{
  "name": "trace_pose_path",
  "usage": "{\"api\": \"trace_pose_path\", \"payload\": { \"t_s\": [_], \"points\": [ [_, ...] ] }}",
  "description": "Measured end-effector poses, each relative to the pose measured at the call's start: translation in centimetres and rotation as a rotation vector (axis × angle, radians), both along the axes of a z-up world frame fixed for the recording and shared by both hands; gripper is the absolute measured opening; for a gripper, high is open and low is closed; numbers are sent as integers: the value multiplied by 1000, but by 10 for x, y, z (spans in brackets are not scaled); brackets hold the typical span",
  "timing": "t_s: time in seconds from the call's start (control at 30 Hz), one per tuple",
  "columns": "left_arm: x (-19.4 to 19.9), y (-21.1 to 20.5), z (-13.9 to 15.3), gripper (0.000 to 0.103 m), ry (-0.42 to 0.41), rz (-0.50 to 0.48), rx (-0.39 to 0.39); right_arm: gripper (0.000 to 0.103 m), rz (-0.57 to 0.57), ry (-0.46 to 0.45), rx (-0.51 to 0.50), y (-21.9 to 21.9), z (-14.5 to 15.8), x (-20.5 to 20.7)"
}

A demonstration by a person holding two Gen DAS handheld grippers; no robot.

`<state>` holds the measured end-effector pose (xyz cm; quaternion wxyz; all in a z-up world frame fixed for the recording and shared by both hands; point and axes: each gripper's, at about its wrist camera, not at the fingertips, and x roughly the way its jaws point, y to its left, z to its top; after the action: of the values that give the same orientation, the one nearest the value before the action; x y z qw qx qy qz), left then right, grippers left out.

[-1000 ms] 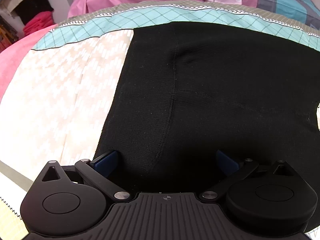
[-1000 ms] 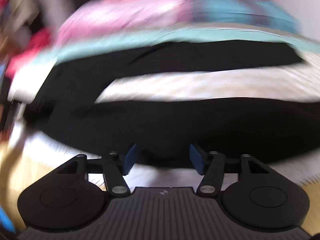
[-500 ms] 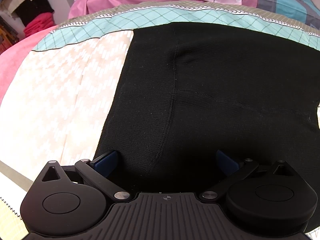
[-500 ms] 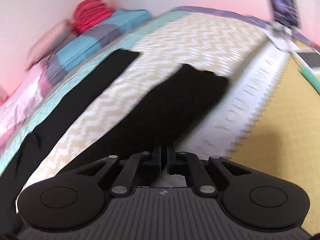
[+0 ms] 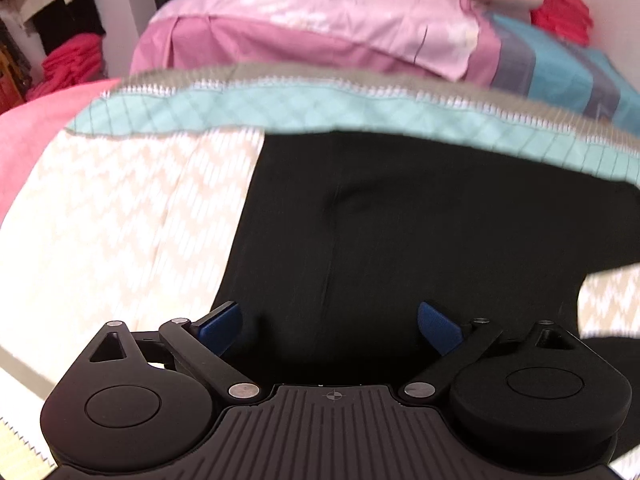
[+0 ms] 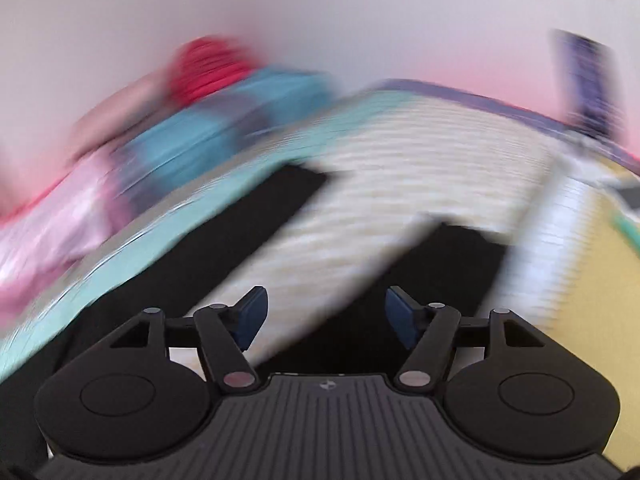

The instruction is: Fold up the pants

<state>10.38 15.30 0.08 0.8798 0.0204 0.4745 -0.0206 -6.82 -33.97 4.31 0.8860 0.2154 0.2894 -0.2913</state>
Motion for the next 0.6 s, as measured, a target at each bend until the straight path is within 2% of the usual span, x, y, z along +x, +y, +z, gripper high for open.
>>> {"api": "trace_pose_path", "payload": {
  "t_s": [0.07,0.13,0.23,0.33,0.4,0.5,0.53,0.57,0.6],
  "points": [
    [12,-9,-5,103,-10,-8,6,68,204,-21,-3,40,-1,41],
    [23,-16,-17,103,1,-7,31,63,456,-45,25,91,-3,80],
    [32,-19,-43,103,68,17,67,58,803,-51,40,168,-6,128],
    [23,-20,-48,103,6,-15,91,44,1075,-17,19,239,-23,172],
    [19,-17,-49,103,-12,-20,75,35,1176,12,-30,272,-41,201],
    [15,-14,-53,103,-36,-23,68,35,1254,124,-96,321,-81,248],
    [15,-15,-53,103,-42,-21,71,36,1253,60,-144,331,-86,257],
    [14,-15,-54,103,-47,-20,72,38,1253,46,-187,339,-88,263],
    [14,-15,-54,103,-51,-18,72,40,1243,60,-179,342,-88,272]
  ]
}}
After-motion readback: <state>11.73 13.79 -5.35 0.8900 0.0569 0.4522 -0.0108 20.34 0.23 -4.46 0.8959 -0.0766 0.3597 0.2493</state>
